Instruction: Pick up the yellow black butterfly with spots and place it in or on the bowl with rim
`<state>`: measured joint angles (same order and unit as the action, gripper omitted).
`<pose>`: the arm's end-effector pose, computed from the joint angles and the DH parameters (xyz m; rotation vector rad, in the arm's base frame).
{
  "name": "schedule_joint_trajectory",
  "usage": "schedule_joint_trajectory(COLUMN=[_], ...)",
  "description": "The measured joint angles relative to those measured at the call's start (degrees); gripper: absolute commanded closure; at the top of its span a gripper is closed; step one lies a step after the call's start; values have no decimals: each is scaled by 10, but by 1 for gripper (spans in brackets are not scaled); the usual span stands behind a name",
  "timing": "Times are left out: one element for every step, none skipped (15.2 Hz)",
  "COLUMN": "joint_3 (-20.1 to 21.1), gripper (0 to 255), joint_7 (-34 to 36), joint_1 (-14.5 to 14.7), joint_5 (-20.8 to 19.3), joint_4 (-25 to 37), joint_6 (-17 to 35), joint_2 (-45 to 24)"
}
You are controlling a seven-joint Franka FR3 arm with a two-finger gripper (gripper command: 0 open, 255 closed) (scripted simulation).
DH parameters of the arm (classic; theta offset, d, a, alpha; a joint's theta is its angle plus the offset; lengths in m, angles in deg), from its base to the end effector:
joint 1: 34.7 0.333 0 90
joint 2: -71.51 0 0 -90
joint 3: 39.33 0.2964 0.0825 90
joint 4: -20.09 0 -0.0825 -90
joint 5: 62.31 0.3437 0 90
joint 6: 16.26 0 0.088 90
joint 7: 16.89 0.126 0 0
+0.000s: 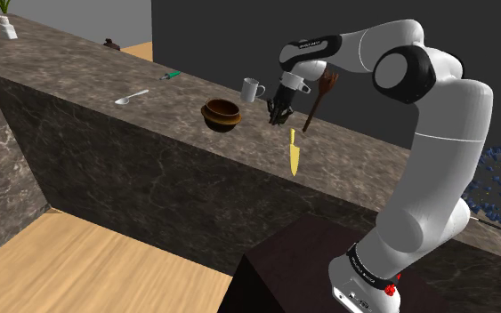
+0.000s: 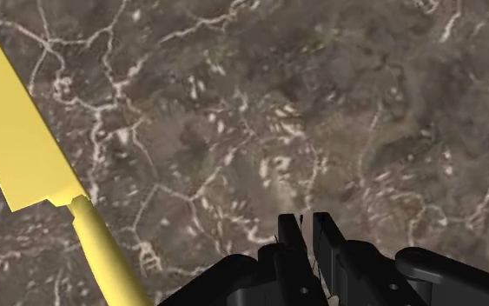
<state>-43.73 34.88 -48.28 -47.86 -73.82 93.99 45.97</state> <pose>0.5884 -0.1632 0.3317 -2.3586 1.8286 0.3111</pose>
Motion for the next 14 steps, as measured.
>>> schedule_joint_trajectory(joint_3=[0,0,-1,-1,-1,-1,-2,-2,-2,-2,-2,-3,-3,-3], gripper=[255,255,255,255,255,255,255,255,255,255,255,255,255,255], joint_7=[1,3,4,5,6,7,9,10,12,13,14,15,17,19], joint_1=[0,0,0,0,0,0,0,-1,-1,0,-1,-2,-2,-2], joint_5=[-1,-1,-2,-3,-3,-4,-5,-5,-6,-6,-7,-7,-8,-8], joint_4=[3,7,9,11,14,19,23,30,35,36,42,48,53,59], joint_6=[-6,-12,-17,-22,-29,-36,-42,-49,-56,-60,-68,-75,-81,-88], joint_2=[3,5,9,12,16,17,20,20,23,26,28,29,31,31])
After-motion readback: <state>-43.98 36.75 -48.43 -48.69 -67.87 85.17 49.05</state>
